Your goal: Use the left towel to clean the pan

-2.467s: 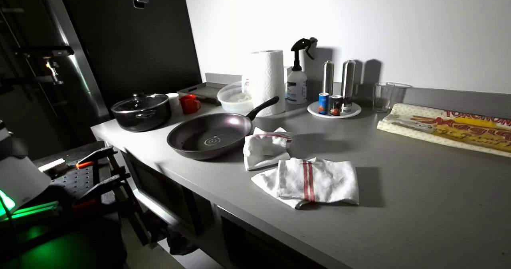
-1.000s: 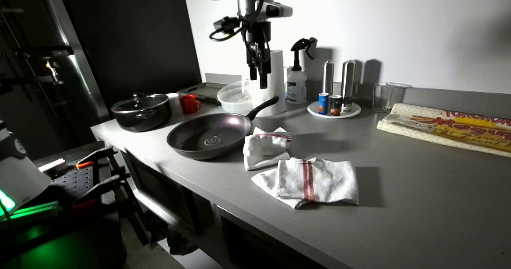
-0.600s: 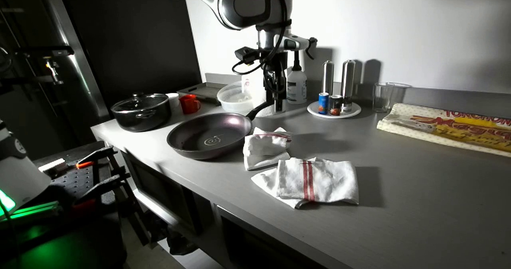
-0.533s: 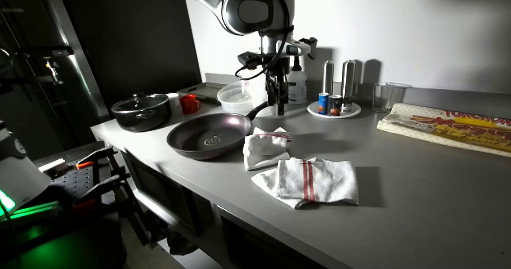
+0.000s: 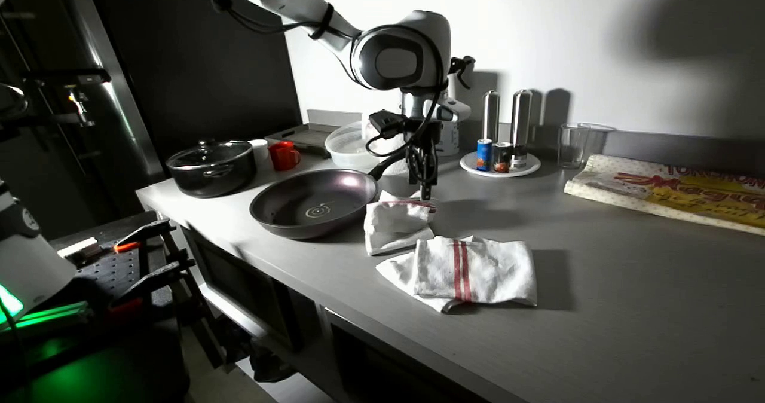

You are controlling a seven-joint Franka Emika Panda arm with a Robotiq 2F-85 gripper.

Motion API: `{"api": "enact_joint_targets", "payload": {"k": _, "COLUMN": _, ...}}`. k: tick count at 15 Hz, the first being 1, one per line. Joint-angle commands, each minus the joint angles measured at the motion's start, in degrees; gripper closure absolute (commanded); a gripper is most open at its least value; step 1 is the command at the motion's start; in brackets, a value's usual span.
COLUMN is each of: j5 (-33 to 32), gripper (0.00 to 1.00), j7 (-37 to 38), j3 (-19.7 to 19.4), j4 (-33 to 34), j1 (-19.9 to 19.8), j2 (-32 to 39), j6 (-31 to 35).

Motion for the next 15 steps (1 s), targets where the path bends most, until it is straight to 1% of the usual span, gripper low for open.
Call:
{"api": "enact_joint_targets", "payload": {"k": 1, "j5": 1.12, "gripper": 0.00, "j7": 0.88, "j3": 0.68, "j4": 1.78, "j1": -0.35, "j2": 2.26, "j6": 0.25}}
{"api": "enact_joint_targets", "payload": {"k": 8, "j5": 1.38, "gripper": 0.00, "j7": 1.19, "j3": 0.85, "j4": -3.83, "j1": -0.05, "j2": 0.82, "j6": 2.70}}
{"api": "enact_joint_targets", "payload": {"k": 12, "j5": 1.35, "gripper": 0.00, "j7": 1.89, "j3": 0.51, "j4": -8.22, "j1": 0.15, "j2": -0.73, "j6": 5.13}}
{"api": "enact_joint_targets", "payload": {"k": 13, "j5": 1.36, "gripper": 0.15, "j7": 2.19, "j3": 0.42, "j4": -9.01, "j1": 0.22, "j2": -0.90, "j6": 6.02}}
{"api": "enact_joint_targets", "payload": {"k": 14, "j5": 1.42, "gripper": 0.26, "j7": 2.19, "j3": 0.46, "j4": -9.63, "j1": 0.17, "j2": -1.05, "j6": 6.60}}
{"api": "enact_joint_targets", "payload": {"k": 15, "j5": 1.43, "gripper": 0.34, "j7": 2.43, "j3": 0.42, "j4": -10.08, "j1": 0.23, "j2": -1.10, "j6": 7.29}}
